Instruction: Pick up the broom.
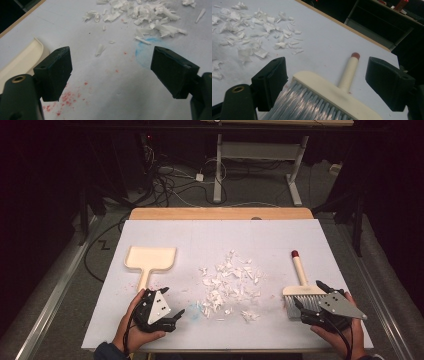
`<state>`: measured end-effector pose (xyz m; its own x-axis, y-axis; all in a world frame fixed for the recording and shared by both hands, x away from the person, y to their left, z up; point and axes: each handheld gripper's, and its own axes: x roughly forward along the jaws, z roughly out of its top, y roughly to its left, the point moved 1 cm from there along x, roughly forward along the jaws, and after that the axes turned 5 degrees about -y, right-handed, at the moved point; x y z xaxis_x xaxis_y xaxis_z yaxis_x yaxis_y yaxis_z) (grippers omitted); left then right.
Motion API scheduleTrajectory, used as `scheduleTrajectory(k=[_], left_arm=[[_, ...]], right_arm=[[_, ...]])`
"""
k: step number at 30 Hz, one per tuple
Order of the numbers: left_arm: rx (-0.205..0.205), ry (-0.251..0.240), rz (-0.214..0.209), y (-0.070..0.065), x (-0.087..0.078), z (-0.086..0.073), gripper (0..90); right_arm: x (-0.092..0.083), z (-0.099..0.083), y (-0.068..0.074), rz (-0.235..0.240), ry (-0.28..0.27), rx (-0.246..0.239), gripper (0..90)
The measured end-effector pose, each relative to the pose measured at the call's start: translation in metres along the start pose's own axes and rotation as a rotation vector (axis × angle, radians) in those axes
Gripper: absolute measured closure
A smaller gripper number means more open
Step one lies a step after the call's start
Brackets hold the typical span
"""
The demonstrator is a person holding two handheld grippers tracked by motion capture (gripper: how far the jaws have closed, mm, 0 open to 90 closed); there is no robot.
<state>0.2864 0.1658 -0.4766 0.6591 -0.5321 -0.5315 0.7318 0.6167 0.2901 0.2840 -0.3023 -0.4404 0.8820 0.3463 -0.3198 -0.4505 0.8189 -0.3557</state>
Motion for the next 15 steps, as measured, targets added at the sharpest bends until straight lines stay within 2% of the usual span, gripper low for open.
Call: scheduleTrajectory(k=[5, 7, 11, 15], left_arm=[[0.01, 0.003, -0.005, -0.003, 0.0, 0.001, 16.4], [0.02, 0.007, -0.009, -0.004, 0.0, 0.001, 16.4], [0.029, 0.011, -0.017, -0.004, 0.002, 0.0, 16.4], [0.028, 0.012, -0.018, -0.006, 0.0, 0.0, 16.3]], right_arm=[[0.0, -0.001, -0.003, -0.01, 0.001, 0.0, 18.6], [0.0, 0.0, -0.006, -0.02, -0.003, 0.016, 18.8], [0.003, 0.001, -0.01, -0.035, 0.013, 0.005, 18.7], [0.007, 0.002, -0.019, -0.069, 0.04, 0.035, 21.4]])
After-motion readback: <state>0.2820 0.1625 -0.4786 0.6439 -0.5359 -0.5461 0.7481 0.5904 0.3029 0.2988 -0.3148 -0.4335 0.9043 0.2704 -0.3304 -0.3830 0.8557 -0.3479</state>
